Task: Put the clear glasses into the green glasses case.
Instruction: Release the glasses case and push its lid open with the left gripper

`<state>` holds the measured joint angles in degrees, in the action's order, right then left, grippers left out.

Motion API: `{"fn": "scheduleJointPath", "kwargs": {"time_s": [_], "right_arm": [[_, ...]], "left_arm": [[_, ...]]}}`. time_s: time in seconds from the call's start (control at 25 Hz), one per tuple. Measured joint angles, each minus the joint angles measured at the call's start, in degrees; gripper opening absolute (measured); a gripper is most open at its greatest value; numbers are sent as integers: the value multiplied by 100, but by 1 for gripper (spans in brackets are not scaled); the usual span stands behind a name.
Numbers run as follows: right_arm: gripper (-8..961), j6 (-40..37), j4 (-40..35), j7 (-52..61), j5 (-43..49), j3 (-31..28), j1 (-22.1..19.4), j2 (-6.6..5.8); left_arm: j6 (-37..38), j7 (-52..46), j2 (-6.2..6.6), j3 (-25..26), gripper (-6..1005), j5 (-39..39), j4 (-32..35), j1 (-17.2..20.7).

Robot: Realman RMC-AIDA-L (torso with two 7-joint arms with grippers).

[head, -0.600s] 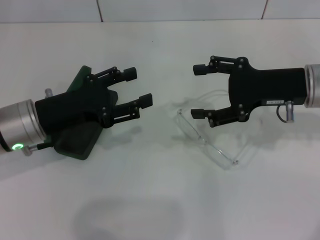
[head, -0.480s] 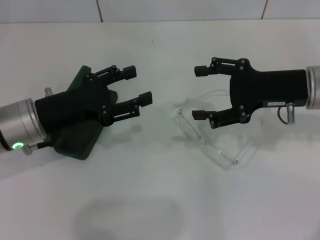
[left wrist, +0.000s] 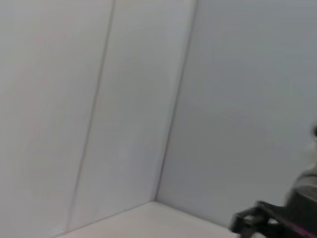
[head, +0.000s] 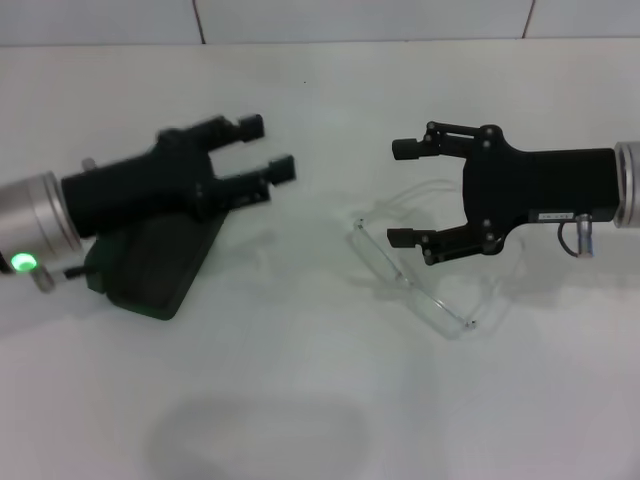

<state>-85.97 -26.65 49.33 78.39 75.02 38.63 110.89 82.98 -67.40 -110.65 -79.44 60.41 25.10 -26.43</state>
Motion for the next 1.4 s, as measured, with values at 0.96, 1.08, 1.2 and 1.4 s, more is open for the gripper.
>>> {"fn": "scheduleJointPath", "kwargs": {"time_s": [0.96, 1.08, 1.2, 1.4], "right_arm": [[889, -3, -70, -180, 116, 29, -162, 53], [889, 6, -76, -211, 169, 27, -149, 73], [889, -11, -82, -230, 215, 27, -145, 90], [889, -17, -147, -235, 232, 27, -165, 114]], "left_arm": [[-1310, -4356, -759, 2240, 759, 5292, 3647, 910], [-1456, -4443, -769, 2246, 739, 5390, 3624, 928], [-1477, -4454, -764, 2248, 720, 5448, 3611, 953], [-1487, -4457, -769, 2249, 687, 5614, 3581, 933]]}}
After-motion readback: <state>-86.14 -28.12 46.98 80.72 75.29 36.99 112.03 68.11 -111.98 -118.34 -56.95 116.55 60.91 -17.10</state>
